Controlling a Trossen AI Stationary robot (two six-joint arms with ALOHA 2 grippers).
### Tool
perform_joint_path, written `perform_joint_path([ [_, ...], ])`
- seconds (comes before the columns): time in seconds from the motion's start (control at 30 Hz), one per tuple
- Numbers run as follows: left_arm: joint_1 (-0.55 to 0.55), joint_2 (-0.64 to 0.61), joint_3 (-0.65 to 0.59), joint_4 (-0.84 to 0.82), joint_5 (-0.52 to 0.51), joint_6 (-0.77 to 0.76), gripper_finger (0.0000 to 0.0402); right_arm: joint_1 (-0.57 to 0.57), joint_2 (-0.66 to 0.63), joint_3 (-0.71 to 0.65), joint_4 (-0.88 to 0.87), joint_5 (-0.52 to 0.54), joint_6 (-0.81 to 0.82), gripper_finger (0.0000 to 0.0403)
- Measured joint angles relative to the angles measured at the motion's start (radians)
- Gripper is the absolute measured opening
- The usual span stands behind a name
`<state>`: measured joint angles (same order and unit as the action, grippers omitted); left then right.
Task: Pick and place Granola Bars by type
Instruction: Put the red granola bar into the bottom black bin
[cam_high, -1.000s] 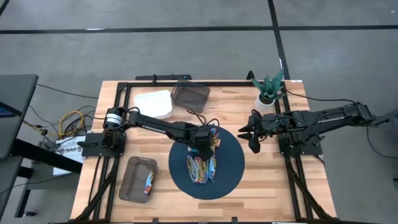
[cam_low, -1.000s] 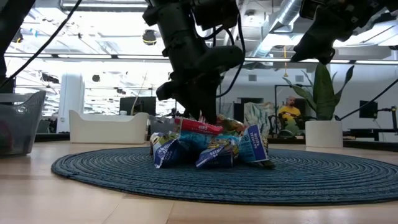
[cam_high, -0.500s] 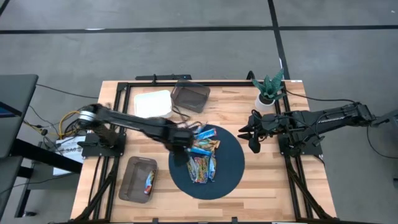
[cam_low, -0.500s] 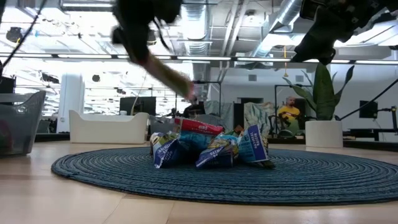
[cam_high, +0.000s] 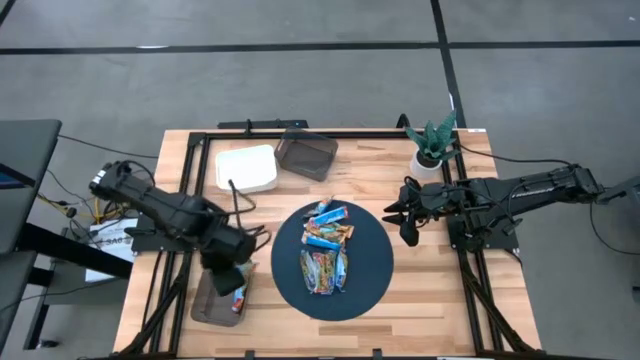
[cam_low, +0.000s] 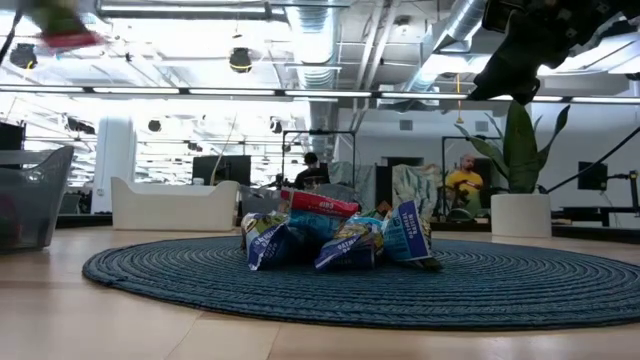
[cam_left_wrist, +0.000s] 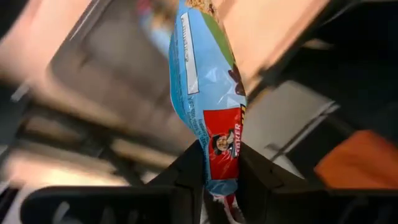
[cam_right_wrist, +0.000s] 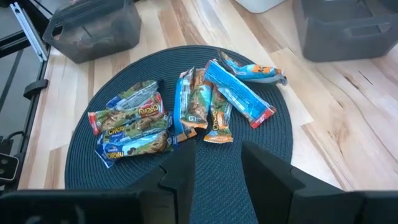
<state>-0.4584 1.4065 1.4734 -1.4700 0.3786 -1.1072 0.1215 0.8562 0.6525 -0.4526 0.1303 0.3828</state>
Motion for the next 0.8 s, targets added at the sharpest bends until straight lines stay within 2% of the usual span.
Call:
perform_joint_path([
  [0.1, -0.029, 0.002, -0.016, -0.066, -0.012, -0.019, 0.0059, 0.0, 0.0, 0.0, 0.001, 0.0, 0.001, 0.0123],
  [0.4, -0.056, 0.004, -0.088, -0.067, 0.009, -0.073, 0.0071, 0.0, 0.0, 0.0, 0.003, 0.0, 0.002, 0.0123],
  [0.6, -0.06, 0.004, -0.09, -0.076, 0.04, -0.08, 0.0132, 0.0, 0.0, 0.0, 0.003, -0.001, 0.002, 0.0123],
  [0.8, -0.057, 0.004, -0.09, -0.072, -0.006, -0.071, 0.0191, 0.0, 0.0, 0.0, 0.003, -0.001, 0.002, 0.0123],
])
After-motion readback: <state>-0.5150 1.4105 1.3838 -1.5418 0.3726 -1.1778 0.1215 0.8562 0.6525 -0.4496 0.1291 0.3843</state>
